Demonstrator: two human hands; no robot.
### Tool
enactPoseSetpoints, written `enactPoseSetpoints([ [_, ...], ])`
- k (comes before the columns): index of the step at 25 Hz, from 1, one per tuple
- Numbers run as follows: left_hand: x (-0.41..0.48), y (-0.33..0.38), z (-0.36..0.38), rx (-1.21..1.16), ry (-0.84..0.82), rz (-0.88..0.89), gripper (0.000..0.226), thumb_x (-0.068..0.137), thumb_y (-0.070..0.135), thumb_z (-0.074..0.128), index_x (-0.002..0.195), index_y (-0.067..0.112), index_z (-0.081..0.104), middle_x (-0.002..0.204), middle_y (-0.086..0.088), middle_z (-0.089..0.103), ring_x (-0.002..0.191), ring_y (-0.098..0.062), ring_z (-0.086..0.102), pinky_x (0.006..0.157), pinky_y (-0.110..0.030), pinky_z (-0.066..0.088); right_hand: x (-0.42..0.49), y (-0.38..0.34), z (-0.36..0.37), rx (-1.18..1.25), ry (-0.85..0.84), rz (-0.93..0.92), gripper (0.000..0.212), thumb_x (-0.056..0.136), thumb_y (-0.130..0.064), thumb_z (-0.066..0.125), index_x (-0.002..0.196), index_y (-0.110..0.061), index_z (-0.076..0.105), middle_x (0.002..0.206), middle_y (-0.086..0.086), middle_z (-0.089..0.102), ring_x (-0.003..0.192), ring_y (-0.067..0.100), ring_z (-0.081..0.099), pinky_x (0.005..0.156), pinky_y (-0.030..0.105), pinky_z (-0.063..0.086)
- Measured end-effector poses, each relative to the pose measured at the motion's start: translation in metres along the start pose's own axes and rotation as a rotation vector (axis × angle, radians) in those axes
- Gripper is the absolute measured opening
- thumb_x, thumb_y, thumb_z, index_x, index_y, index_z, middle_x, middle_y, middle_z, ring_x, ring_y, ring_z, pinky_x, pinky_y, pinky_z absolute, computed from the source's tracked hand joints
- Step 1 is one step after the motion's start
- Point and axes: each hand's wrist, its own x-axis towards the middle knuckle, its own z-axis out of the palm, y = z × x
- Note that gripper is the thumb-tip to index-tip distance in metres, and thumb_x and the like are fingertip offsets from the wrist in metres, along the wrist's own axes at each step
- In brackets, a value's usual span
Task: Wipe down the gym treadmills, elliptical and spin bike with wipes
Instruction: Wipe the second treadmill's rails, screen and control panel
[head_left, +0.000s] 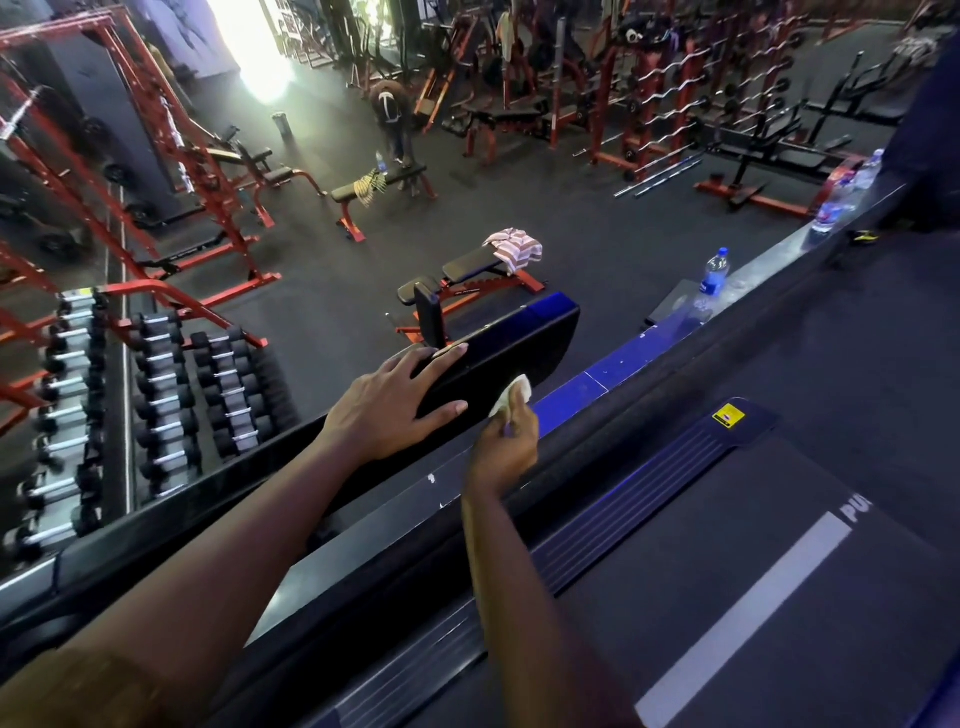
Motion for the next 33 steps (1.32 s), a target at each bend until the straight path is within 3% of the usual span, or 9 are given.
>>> enactPoseSetpoints([
  [4,0.000,0.000,-0.003,-0.051,-0.016,-0.005,0.076,0.078,0.074,0.007,0.149,0.046,0.008,0.150,0.006,0.031,0.134,-0.019,0.038,0.097,-0.042,0.044,-0.059,-0.001,-0.009,0.012,-0.219,-0.009,0.041,0.085,0.010,0.056,0.120,-0.010,0.062,0.112,0.001,0.063,0.103,0.009,0.060,0.091,0.017,0.046],
  [6,-0.003,-0.001,-0.005,-0.085,-0.016,-0.007,0.076,0.078,0.074,0.005,0.149,0.045,0.012,0.152,0.007,0.029,0.135,-0.019,0.037,0.100,-0.041,0.041,-0.072,-0.005,-0.020,0.003,-0.307,-0.032,0.031,0.088,0.001,0.058,0.117,-0.011,0.065,0.108,-0.001,0.066,0.099,0.003,0.060,0.085,0.010,0.046],
  [11,-0.037,-0.023,-0.008,-0.159,0.023,0.002,0.079,0.080,0.080,0.004,0.149,0.042,0.012,0.154,0.008,0.024,0.136,-0.021,0.036,0.104,-0.046,0.041,-0.008,-0.019,-0.036,-0.106,-0.190,-0.016,0.039,0.085,0.008,0.055,0.119,-0.010,0.063,0.114,0.009,0.066,0.103,0.022,0.063,0.090,0.031,0.051],
  [16,-0.075,-0.050,-0.014,-0.070,-0.004,-0.021,0.074,0.083,0.076,0.008,0.149,0.043,0.008,0.155,0.005,0.021,0.135,-0.023,0.039,0.100,-0.045,0.045,0.012,-0.034,-0.019,-0.191,-0.194,-0.117,0.044,0.085,0.012,0.053,0.127,-0.003,0.054,0.121,0.018,0.055,0.112,0.028,0.054,0.080,-0.002,0.030],
  [20,-0.095,-0.060,-0.011,-0.022,-0.009,0.005,0.066,0.085,0.076,0.007,0.146,0.051,0.000,0.155,0.005,0.021,0.134,-0.023,0.040,0.100,-0.045,0.046,-0.050,-0.028,-0.019,-0.141,-0.328,-0.143,0.036,0.087,0.003,0.058,0.120,-0.008,0.062,0.100,0.005,0.056,0.087,0.011,0.054,0.072,0.007,0.039],
  [23,-0.103,-0.063,-0.012,0.012,0.008,0.008,0.063,0.086,0.075,0.007,0.145,0.053,-0.001,0.155,0.004,0.023,0.132,-0.025,0.043,0.096,-0.045,0.048,-0.088,-0.023,-0.028,-0.090,-0.471,-0.191,0.027,0.089,-0.007,0.060,0.115,-0.008,0.066,0.098,0.003,0.061,0.090,0.011,0.059,0.079,0.019,0.048],
  [27,-0.107,-0.062,-0.010,0.054,0.058,0.021,0.059,0.090,0.069,0.010,0.145,0.051,-0.002,0.151,0.002,0.032,0.123,-0.025,0.051,0.088,-0.043,0.052,-0.044,-0.028,-0.038,-0.209,-0.276,-0.257,0.028,0.084,0.002,0.062,0.112,-0.003,0.066,0.104,0.010,0.066,0.094,0.019,0.064,0.084,0.028,0.053],
  [30,-0.106,-0.060,-0.009,0.063,0.081,0.028,0.060,0.091,0.069,0.010,0.146,0.050,0.000,0.148,0.003,0.035,0.120,-0.024,0.052,0.085,-0.041,0.052,0.009,-0.051,-0.032,-0.247,-0.196,-0.237,0.033,0.088,0.007,0.054,0.119,-0.001,0.062,0.116,0.015,0.061,0.109,0.026,0.058,0.086,0.007,0.038],
  [33,-0.106,-0.060,-0.007,0.068,0.104,0.028,0.061,0.091,0.068,0.011,0.148,0.048,0.004,0.146,0.002,0.037,0.119,-0.024,0.053,0.084,-0.041,0.052,-0.007,-0.059,-0.012,-0.307,-0.236,-0.318,0.031,0.089,0.006,0.053,0.118,0.000,0.062,0.110,0.009,0.057,0.101,0.017,0.054,0.089,0.014,0.041],
])
